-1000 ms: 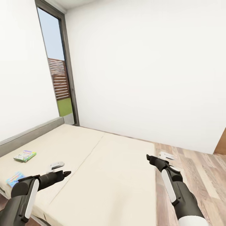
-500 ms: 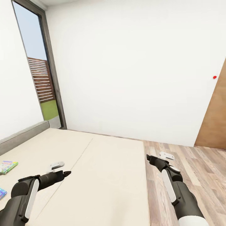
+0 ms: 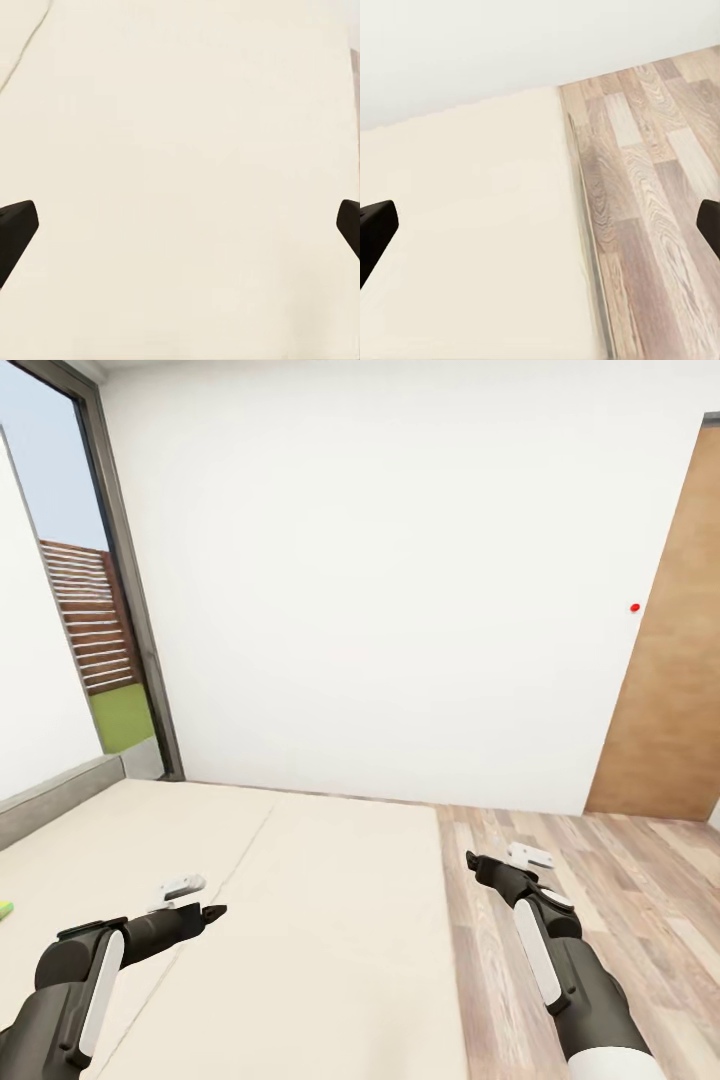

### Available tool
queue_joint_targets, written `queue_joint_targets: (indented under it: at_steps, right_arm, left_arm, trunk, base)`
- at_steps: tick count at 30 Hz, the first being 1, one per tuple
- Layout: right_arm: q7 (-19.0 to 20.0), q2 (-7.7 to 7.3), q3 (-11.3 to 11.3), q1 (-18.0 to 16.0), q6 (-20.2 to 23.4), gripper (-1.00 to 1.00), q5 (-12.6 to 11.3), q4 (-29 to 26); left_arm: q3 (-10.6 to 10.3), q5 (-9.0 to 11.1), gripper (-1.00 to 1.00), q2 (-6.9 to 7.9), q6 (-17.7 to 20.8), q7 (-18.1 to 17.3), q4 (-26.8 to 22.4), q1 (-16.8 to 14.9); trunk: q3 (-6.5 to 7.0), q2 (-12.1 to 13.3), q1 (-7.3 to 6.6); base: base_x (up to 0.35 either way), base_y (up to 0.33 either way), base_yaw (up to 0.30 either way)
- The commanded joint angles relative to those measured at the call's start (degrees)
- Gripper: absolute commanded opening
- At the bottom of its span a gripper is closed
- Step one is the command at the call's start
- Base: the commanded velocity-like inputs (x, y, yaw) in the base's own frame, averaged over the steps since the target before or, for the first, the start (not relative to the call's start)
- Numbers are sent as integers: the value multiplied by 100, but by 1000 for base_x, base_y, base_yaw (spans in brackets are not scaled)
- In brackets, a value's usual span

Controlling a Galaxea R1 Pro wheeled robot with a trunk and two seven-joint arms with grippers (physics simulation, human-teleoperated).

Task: Put all the toys in the child's room - the three board games (two on the bed and one on the table), the two jigsaw puzzles on the table, and the tennis ball on the table - inside the toy box on the table in the child's room.

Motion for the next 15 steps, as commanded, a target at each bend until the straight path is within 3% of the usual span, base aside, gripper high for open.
queue_joint_targets:
  at_steps: [1,10,15]
  right_arm:
    - [-39,6,-4,-4,24,100,-61,-9]
    - [-38,7,-4,-4,37,100,-61,-10]
    - [-36,6,-4,-4,26,100,-61,-10]
  left_arm:
    - [6,13,100,1,31,-12,-2,-4]
    - [4,11,100,1,32,-11,-2,-5]
    - [9,12,100,1,36,-14,-2,-5]
  trunk:
    - [-7,-4,0]
    - [-7,-4,0]
    - [-7,-4,0]
  base:
    - [0,174,-40]
    - [0,53,-189]
    - [0,194,-233]
